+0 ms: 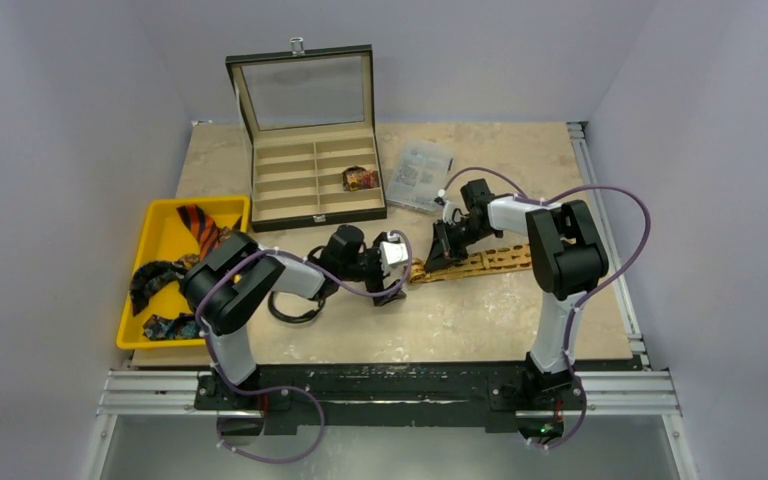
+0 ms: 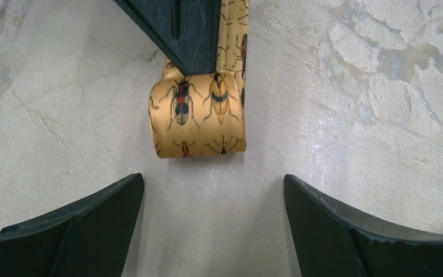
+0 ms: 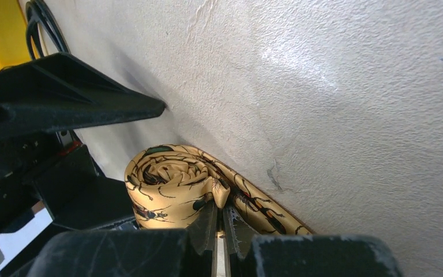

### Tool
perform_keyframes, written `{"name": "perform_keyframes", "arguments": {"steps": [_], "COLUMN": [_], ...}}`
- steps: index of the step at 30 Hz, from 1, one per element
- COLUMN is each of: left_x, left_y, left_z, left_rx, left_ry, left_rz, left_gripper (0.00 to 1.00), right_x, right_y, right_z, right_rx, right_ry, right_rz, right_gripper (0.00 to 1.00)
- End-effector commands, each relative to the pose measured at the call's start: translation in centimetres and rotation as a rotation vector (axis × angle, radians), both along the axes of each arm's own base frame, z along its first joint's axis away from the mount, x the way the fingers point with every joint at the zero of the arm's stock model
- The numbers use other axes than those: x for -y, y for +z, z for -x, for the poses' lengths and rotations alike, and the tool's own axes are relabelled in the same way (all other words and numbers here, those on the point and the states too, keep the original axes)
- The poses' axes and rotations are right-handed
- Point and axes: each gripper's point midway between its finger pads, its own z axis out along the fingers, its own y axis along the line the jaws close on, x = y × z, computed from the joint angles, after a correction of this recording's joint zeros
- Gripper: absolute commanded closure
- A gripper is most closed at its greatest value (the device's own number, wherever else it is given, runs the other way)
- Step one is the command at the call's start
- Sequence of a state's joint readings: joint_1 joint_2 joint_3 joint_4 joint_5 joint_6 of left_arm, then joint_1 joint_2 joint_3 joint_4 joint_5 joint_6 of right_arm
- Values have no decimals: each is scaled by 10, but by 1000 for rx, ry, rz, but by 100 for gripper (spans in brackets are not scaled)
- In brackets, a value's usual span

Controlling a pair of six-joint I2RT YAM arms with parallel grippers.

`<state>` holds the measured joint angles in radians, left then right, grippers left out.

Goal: Roll the ties
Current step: Roll the tie at the center of the board.

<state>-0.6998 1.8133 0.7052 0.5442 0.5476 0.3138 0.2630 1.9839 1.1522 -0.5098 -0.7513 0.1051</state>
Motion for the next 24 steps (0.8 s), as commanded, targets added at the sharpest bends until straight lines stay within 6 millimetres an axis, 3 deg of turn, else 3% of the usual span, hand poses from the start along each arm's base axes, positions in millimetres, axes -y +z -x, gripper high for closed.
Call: {"name": "perform_keyframes", "arguments": {"steps": [1, 7, 13, 18, 24], "left_x": [2, 12, 39, 49, 53], "left_y": [28, 15, 11, 11, 14], "left_z": [-1, 7, 9, 5, 6], "left_rx": [36, -50, -43, -45, -26], "left_ry": [-23, -6, -10, 17, -3], "left_rz": [132, 234, 306, 350, 389], "left_gripper": [6, 4, 22, 49, 50], "right_x": [47, 52, 51, 50, 50], "right_y": [-53, -57, -63, -68, -73], "right_z": [-8, 4, 14, 16, 18], "right_rx": [73, 62, 34, 6, -10], "right_ry": [21, 32, 38, 45, 46], "right_rz": [316, 336, 314, 313, 313], "right_gripper": [100, 100, 100, 100, 100]}}
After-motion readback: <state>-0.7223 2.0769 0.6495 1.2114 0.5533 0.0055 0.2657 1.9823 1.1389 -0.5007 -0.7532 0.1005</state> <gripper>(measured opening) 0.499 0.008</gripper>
